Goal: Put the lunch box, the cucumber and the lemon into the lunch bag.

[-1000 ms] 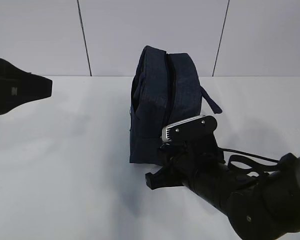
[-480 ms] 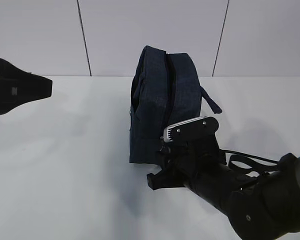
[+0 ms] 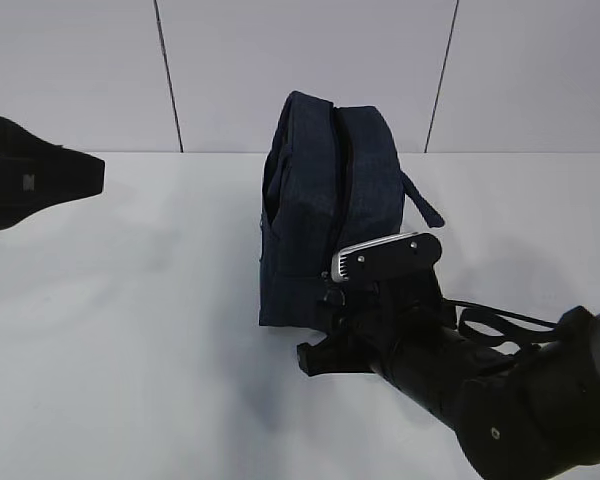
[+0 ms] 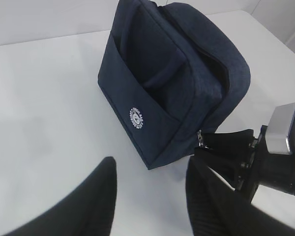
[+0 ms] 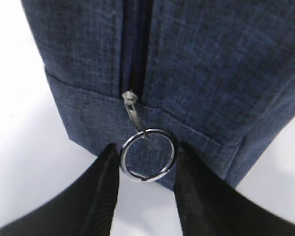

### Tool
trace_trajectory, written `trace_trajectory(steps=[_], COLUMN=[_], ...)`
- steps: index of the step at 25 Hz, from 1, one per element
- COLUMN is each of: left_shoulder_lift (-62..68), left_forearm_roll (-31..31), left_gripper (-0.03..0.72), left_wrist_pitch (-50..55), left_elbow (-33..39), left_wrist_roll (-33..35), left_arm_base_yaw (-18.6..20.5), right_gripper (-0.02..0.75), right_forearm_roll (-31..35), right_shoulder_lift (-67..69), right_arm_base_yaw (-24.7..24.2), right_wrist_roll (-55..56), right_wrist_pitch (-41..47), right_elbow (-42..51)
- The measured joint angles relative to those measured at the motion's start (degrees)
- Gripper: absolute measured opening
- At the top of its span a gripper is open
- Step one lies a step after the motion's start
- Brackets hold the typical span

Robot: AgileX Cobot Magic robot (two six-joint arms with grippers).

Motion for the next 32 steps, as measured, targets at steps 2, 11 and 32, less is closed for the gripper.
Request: trace_trajectory(steps=[2, 11, 32], left_shoulder_lift=[0.0, 0.0, 0.0], left_forearm_roll=[0.0, 0.0, 0.1], left_gripper=[0.323, 0.323, 0.323], left_wrist_pitch=[0.0, 0.0, 0.0], left_elbow=[0.0, 0.0, 0.0], left_wrist_roll=[0.0, 0.0, 0.0], left_arm_base_yaw=[0.0, 0.0, 0.0], right_gripper=[0.318, 0.348, 0.317], right_forearm_roll=[0.5, 1.3, 3.5], right_shoulder_lift=[0.0, 0.0, 0.5], right_arm_base_yaw=[0.0, 0.0, -0.9], right_wrist_roll=[-0.1, -1.6, -4.2], right_wrist_pitch=[-0.1, -0.1, 3.9], right_elbow=[0.0, -0.1, -4.5])
